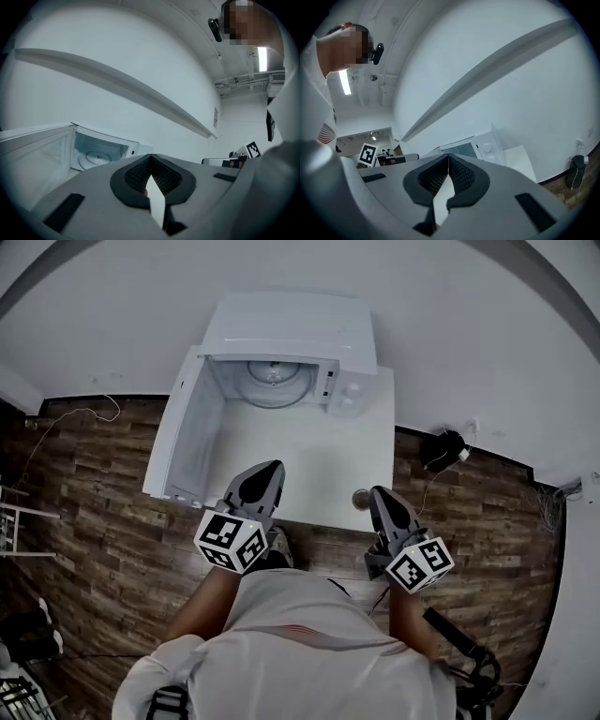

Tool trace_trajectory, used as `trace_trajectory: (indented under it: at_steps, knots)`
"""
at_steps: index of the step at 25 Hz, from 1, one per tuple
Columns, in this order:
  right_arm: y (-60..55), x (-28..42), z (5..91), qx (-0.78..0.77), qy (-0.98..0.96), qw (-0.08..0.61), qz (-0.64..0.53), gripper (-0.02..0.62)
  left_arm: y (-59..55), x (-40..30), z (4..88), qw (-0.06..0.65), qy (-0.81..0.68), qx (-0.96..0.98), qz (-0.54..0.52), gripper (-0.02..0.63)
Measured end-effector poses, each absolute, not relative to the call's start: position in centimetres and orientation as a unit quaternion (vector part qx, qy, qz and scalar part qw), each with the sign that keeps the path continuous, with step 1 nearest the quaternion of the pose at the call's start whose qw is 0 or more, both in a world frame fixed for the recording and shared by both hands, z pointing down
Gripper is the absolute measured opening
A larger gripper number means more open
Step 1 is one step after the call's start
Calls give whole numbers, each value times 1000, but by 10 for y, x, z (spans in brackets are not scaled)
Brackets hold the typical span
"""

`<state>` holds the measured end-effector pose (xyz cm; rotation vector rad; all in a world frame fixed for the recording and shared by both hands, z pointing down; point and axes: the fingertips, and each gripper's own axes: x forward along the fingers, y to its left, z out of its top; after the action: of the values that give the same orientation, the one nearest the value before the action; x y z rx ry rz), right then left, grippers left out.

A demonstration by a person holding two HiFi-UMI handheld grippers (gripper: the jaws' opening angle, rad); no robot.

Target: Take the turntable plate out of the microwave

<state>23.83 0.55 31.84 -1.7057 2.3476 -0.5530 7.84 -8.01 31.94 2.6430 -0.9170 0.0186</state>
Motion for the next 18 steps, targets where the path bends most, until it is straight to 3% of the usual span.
trace_trajectory:
  at_steps: [18]
  knots:
    - [-188, 197, 371, -459, 839, 81, -281, 3, -211, 54, 373, 223, -436, 872, 5, 9]
